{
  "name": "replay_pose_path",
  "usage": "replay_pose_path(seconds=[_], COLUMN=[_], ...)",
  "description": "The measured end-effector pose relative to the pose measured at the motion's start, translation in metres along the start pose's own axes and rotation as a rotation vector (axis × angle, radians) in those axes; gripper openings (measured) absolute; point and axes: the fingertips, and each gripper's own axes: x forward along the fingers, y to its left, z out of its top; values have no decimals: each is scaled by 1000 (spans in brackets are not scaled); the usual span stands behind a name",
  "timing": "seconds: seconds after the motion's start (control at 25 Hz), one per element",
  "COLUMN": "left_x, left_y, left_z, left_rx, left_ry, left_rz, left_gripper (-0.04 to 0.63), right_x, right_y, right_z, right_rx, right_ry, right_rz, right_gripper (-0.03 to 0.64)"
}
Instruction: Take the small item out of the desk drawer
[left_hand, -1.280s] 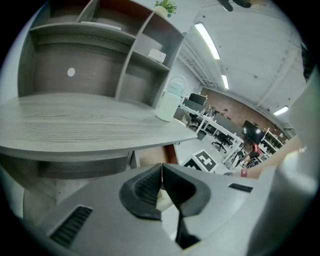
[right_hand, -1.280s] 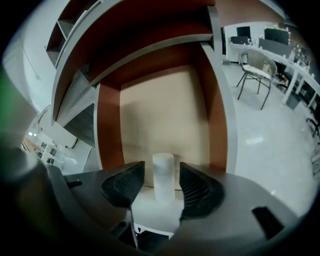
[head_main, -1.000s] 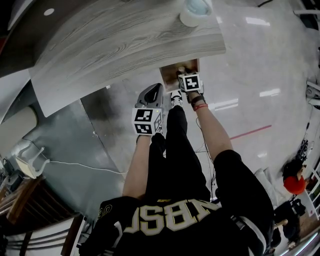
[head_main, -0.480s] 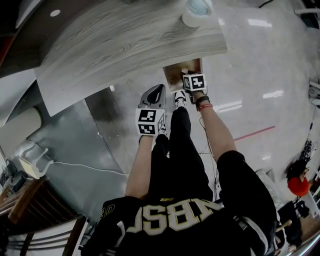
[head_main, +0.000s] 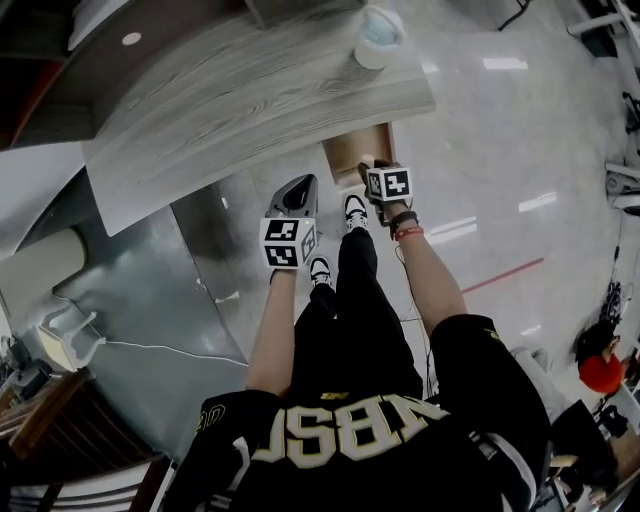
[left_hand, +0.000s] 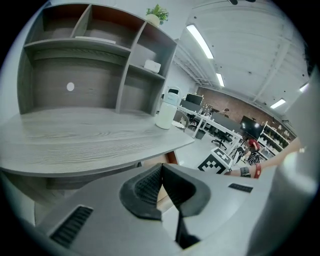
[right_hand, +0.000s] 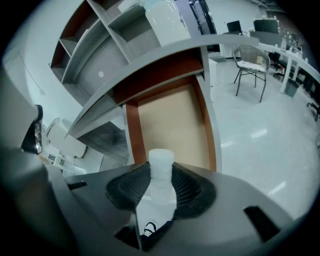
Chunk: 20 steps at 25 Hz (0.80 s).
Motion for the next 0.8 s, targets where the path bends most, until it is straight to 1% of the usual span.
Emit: replay_pose_path(seconds=[0.16, 0.32, 0.56, 0.68, 0.8], left_x=[-17, -34, -63, -79, -94], left_y=[-4, -8, -7, -8, -7], left_z=[7, 18, 26, 32, 41], left_rx=[18, 31, 51, 57, 62], left_ry=[-18, -60, -86, -107, -137], left_rz=[2, -4, -3, 1, 4], left_gripper=[14, 14, 14, 14, 14], right_x=[-29, -61, -107, -135, -162], right_y=[8, 15, 38, 51, 65], right_z=[3, 12, 19, 26, 36], right_rx=[-4, -10, -72, -91, -82], right_ry=[-28, -75, -143, -195, -258], right_rz=[-21, -48, -70, -76, -80], right_gripper=[138, 138, 138, 138, 138])
